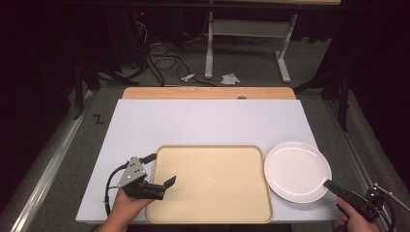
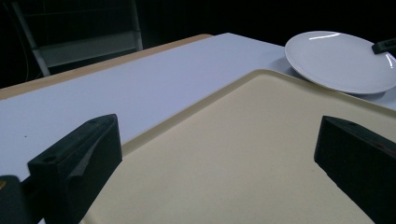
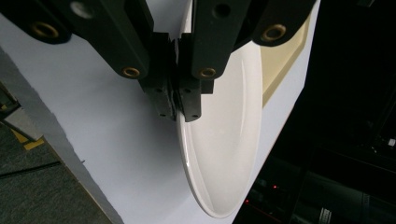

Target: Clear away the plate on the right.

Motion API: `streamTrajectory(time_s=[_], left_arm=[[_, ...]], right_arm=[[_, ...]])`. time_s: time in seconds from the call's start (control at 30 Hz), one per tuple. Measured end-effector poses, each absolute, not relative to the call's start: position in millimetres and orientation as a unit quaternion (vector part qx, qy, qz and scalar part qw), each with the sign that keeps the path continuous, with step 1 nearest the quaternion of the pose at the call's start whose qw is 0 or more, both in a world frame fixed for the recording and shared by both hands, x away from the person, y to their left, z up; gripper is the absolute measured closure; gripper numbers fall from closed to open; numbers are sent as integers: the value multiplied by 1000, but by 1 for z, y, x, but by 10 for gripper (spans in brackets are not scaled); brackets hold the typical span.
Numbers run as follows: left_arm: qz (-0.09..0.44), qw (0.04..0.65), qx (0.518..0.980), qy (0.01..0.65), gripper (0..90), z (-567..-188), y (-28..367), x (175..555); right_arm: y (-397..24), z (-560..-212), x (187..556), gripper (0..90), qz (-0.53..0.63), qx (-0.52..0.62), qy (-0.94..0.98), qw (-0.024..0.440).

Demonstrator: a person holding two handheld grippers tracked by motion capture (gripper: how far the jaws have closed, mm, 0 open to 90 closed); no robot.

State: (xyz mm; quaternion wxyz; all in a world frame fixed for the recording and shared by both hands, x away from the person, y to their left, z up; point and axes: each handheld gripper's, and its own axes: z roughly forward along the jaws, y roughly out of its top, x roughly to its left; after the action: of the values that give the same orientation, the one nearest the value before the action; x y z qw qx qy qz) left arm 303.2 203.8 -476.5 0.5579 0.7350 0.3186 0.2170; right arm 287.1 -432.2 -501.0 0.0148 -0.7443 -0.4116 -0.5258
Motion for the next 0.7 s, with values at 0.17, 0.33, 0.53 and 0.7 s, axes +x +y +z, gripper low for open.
streamTrajectory(time_s=[0.17,0.33,0.53,0.7], left_arm=[[219,559,733,321,17,-477,206,302],[221,560,730,323,17,-477,208,301],[220,559,729,328,16,-477,212,299],[224,560,727,328,16,-477,212,297]], right_arm=[[-432,-499,288,889,-529,-742,-412,7],[-430,-494,290,889,-536,-737,-412,3],[-425,-486,294,889,-539,-731,-419,1],[-423,-479,299,889,-544,-725,-423,4]])
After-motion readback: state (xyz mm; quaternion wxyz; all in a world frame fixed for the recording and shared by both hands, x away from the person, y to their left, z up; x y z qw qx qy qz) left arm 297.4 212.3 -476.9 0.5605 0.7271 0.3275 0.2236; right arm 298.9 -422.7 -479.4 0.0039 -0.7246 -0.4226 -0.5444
